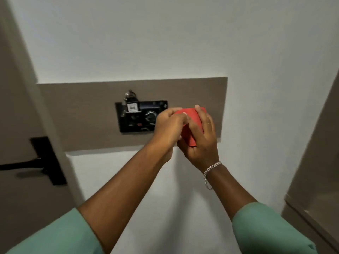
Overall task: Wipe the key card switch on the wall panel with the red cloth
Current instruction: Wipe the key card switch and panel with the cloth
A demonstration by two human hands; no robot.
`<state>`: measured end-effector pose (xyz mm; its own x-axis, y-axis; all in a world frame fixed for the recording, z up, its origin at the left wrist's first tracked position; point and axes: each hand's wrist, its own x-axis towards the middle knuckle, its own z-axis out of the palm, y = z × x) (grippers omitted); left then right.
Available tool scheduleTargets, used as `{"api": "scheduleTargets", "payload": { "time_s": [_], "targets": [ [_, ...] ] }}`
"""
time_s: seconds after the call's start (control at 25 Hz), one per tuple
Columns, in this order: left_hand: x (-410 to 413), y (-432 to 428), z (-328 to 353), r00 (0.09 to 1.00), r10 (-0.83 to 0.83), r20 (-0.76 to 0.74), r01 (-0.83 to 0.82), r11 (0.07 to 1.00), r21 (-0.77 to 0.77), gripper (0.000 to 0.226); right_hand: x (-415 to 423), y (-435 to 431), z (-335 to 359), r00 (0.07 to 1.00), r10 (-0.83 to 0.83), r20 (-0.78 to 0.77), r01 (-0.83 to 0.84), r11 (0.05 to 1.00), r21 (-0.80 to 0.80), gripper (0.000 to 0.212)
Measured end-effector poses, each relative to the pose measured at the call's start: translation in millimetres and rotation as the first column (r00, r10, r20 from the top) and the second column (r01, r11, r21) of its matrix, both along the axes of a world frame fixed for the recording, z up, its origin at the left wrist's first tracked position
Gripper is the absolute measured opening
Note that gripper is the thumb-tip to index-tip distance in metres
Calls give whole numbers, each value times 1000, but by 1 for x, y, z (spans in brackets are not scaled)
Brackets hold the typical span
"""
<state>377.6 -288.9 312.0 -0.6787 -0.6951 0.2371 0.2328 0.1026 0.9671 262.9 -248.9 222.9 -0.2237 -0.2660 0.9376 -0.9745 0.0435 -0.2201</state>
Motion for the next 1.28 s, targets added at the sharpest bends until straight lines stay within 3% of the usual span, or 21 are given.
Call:
{"api": "scheduleTargets", "payload": {
  "time_s": [0.12,0.2,0.28,0.4,0.48,0.56,0.64,0.76,0.96,1.08,1.2,1.28],
  "targets": [
    [43,-37,19,930,245,-273,-313,918,-242,41,26,-37,22,1000,19,-20,-21,996,-91,56],
    [70,-65,23,836,350,-423,-527,726,-442,46,37,-57,26,1000,24,-18,-26,992,-120,57],
    [82,-98,19,776,434,-459,-631,558,-539,51,43,-71,22,1000,3,5,-2,993,-119,56],
    [84,-150,15,774,505,-382,-611,435,-662,61,40,-86,15,997,-46,63,53,992,-116,53],
    [79,-183,9,771,548,-324,-500,207,-841,67,39,-94,12,997,-61,56,67,993,-97,51],
    [73,-209,1,699,651,-296,-331,-72,-941,72,43,-104,11,993,-118,32,120,991,-61,50],
    [68,-221,-5,620,707,-341,-258,-227,-939,74,44,-111,9,983,-182,4,182,982,-55,49],
    [64,-231,-11,567,709,-419,-272,-319,-908,74,28,-110,-2,971,-227,-74,219,970,-106,44],
    [64,-235,-13,576,685,-446,-255,-368,-894,75,46,-133,9,970,-190,151,222,946,-237,41],
    [66,-239,-22,599,650,-467,-213,-433,-876,75,31,-125,-2,971,-236,-21,227,951,-210,41],
    [68,-242,-24,608,644,-465,-198,-444,-874,76,37,-131,6,958,-221,185,265,926,-268,39],
    [68,-241,-23,608,643,-466,-212,-434,-875,76,44,-135,7,955,-238,176,278,926,-254,40]
  ]
}}
